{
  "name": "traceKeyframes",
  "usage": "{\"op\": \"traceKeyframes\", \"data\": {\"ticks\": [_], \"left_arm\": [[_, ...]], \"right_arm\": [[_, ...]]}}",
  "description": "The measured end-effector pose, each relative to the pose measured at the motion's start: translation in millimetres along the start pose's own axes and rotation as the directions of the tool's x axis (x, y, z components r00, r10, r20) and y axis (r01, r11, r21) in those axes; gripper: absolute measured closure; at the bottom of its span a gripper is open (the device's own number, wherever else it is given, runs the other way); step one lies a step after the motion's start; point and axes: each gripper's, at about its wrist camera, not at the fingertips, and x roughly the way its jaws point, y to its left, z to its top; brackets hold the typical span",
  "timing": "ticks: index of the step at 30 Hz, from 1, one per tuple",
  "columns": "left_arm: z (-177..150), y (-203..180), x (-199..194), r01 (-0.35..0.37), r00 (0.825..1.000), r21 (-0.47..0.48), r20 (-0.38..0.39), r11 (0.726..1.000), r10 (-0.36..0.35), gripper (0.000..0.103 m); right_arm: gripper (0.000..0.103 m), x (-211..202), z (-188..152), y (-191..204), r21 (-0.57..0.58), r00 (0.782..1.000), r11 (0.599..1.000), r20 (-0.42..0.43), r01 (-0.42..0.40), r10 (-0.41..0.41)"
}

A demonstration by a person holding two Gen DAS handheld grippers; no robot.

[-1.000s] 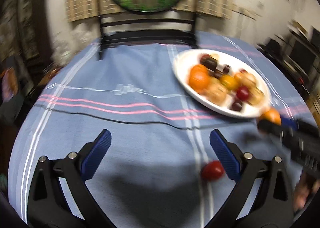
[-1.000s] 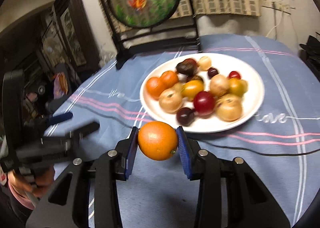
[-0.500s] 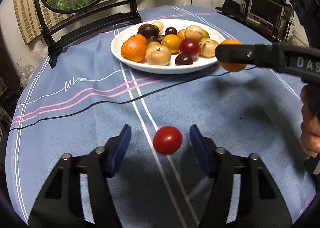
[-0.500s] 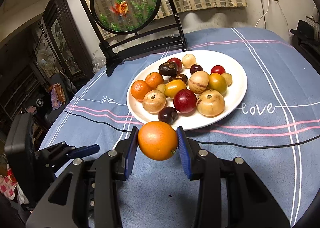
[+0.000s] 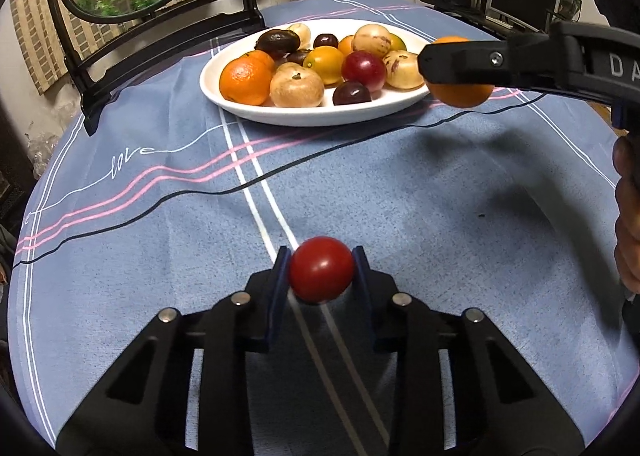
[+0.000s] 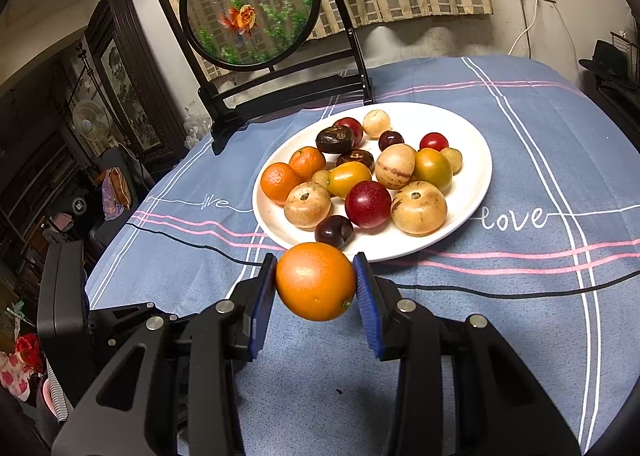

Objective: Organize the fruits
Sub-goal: 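Carry the red tomato and orange onto the plate and release them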

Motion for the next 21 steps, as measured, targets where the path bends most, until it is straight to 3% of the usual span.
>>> {"op": "traceKeyframes", "data": {"ticks": [7,12,17,21], "left_arm": [[0,-3,-1,-0.018,1.0,0.01,0.007,1.0,0.018,0.072],[1,4,-7,-0.012,1.0,-0.032,0.025,0.999,0.012,0.072],[28,18,-35,0.035,0.992,-0.102,0.124,0.994,-0.023,0.072],[79,28,-51,0.033,0.973,-0.128,0.231,0.991,-0.003,0.072]], "right_arm": [[0.064,-2,0,-4,0.011,1.0,1.0,0.007,0.003,-0.003],[0.064,-5,3,-5,0.012,1.0,1.0,0.021,-0.008,0.008],[0.064,-25,20,-13,0.029,0.987,1.0,0.158,-0.009,0.005],[0.064,-27,45,-34,0.087,0.966,0.996,0.255,0.009,-0.031]]}}
